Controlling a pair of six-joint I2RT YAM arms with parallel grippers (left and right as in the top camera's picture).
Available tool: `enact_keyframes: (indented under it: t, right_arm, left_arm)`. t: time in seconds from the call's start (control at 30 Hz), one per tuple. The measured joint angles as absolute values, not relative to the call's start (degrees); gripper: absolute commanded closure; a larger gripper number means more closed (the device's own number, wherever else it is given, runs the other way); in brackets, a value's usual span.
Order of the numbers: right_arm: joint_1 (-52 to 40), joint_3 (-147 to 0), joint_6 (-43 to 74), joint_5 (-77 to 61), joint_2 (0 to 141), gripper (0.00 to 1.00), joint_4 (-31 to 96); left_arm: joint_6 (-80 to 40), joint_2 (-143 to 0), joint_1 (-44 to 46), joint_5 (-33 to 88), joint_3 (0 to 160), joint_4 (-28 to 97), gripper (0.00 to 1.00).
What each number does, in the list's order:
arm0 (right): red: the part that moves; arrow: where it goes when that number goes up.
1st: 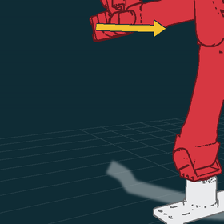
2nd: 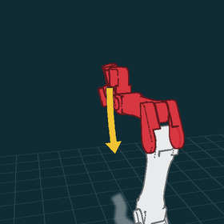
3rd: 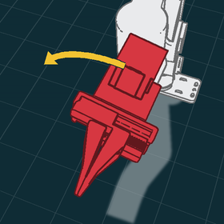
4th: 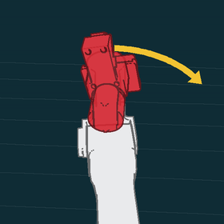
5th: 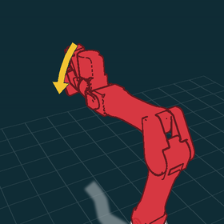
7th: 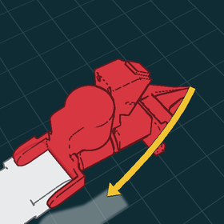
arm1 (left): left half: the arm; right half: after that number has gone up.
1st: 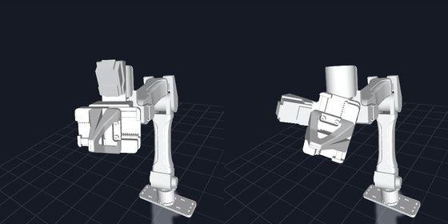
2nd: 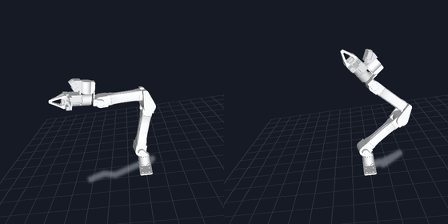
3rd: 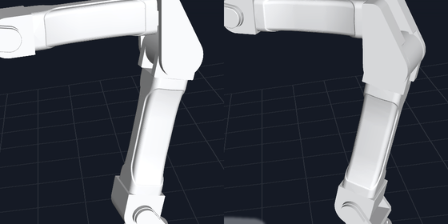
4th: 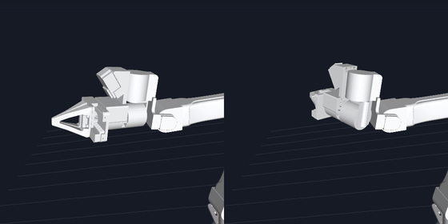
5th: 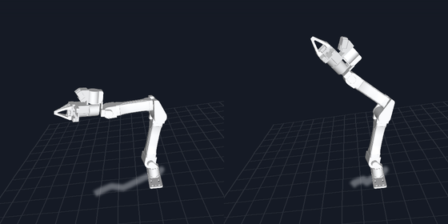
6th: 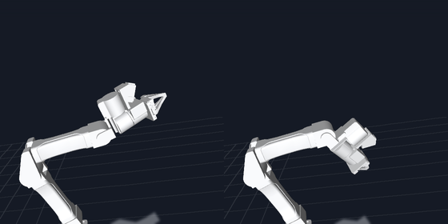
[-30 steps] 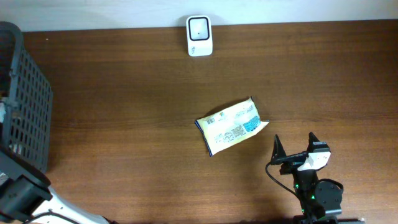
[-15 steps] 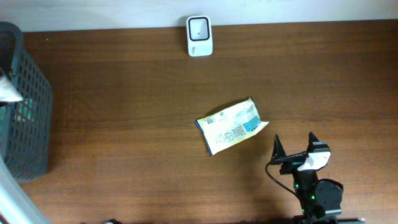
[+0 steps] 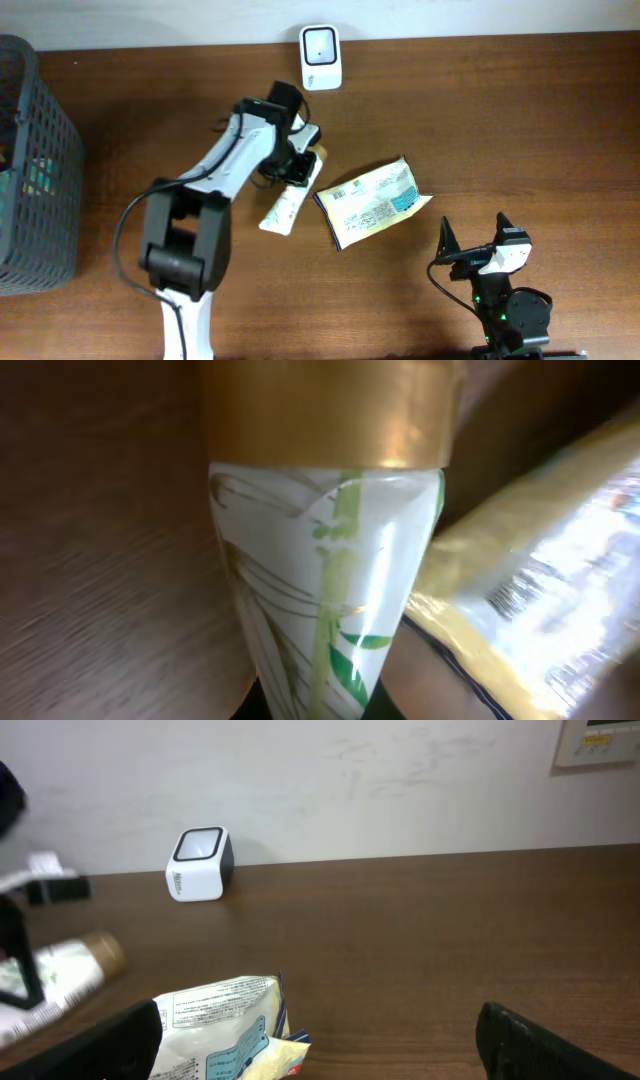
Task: Scan the item barcode
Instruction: 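Take a white-and-gold tube from the basket with the left gripper, place it on the table, then place a small green box beside the tube with the left gripper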
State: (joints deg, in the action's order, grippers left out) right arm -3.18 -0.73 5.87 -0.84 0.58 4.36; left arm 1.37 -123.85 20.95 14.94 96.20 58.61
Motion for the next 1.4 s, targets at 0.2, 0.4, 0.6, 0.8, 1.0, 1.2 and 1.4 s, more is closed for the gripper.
enact_keyframes:
  t: [0.2,0.4,0.6,0.8,1.0,1.2,1.4]
  right_arm:
    - [-3.18,-0.73,5.82,-0.82,0.58,0.01,4.36]
    - [-3.18,-0.73,5.85,-0.82,0.58,0.02,4.36]
    - [-3.18,-0.73,5.87,-0.84,0.58,0.01,4.36]
    - [-3.18,-0.73,5.82,-0.82,0.58,0.01,4.36]
    - [-3.18,-0.73,5.82,-0.84,0.58,0.01,4.36]
    - [-3.18,-0.73,5.87,-0.84,0.58,0.02,4.36]
    - [-3.18,-0.73,5.85,-0.84,0.58,0.01,4.36]
  left_arm:
    - [-0.47,-125.64,21.10,13.23,100.01,58.35,0.01]
    - [1.54,-112.03,15.55,1.76,126.56,61.87,0.00]
    - [0.14,-101.58,-15.77,-8.14,130.98,63.81,0.06]
    - [0.16,-107.33,-32.01,-8.62,131.02,63.57,0.09]
    - [3.05,-123.00,-37.15,-3.51,130.93,59.75,0.11]
    - [10.44,-134.45,-39.09,3.53,130.93,59.68,0.26]
    - [15.73,-143.87,-39.31,5.63,130.93,59.00,0.41]
